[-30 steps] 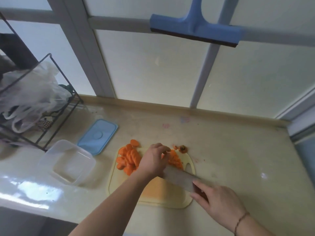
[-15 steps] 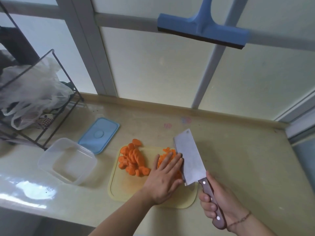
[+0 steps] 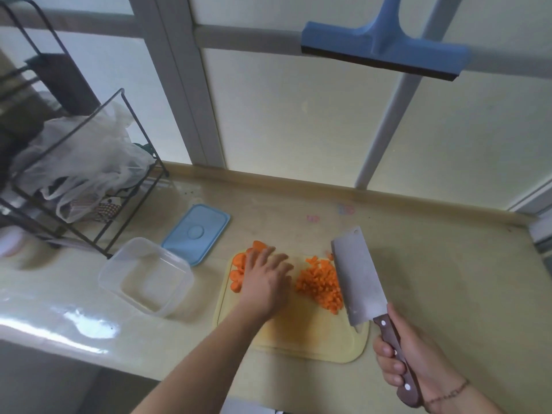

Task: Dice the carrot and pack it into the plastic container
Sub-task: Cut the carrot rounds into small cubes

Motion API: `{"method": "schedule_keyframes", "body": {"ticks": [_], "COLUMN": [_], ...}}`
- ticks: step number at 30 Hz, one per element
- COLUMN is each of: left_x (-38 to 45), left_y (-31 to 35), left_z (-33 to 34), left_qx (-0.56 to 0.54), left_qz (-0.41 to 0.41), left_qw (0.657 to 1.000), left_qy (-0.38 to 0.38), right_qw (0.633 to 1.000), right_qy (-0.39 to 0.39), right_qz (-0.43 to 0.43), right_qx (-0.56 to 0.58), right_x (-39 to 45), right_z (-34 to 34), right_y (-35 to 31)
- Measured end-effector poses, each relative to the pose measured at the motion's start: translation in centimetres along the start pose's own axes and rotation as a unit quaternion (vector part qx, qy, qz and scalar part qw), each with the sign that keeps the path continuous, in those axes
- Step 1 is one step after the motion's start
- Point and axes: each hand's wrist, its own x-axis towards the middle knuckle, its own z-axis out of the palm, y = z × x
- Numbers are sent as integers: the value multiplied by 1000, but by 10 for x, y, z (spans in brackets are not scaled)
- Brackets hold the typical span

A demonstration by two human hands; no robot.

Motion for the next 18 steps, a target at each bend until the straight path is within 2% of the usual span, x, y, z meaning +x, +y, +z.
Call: {"method": "schedule_keyframes", "body": {"ticks": [2, 3, 4, 6, 8, 12, 16, 18], "left_x": [17, 24, 28, 32, 31, 33, 27, 19], "left_y": [-14, -21, -27, -38, -43, -41, -51, -53], "left_z": [-25, -33, -40, -45, -47, -45, -38, -33], "left_qx": [60, 88, 112, 143, 158, 167, 128, 90], "left_qz": [-46, -34, -4, 73, 121, 169, 222, 221], "left_qw": [991, 982, 971, 954, 946, 941, 955, 969], "left_qy": [-108, -165, -210, -253, -255, -239, -152, -58], "right_qw": [1000, 1000, 1000, 1000, 1000, 999, 999, 998], "right_qy": [4, 7, 8, 9, 15, 18, 15, 11], "right_qz": [3, 2, -1, -9, -21, -35, -41, -50], "right_qx": [-4, -3, -2, -5, -6, 0, -16, -26], "right_x": [-2, -3, -4, -6, -7, -8, -7, -7], "right_z": [3, 4, 5, 6, 6, 7, 8, 9], "right_y": [1, 1, 1, 0, 1, 1, 1, 2]}}
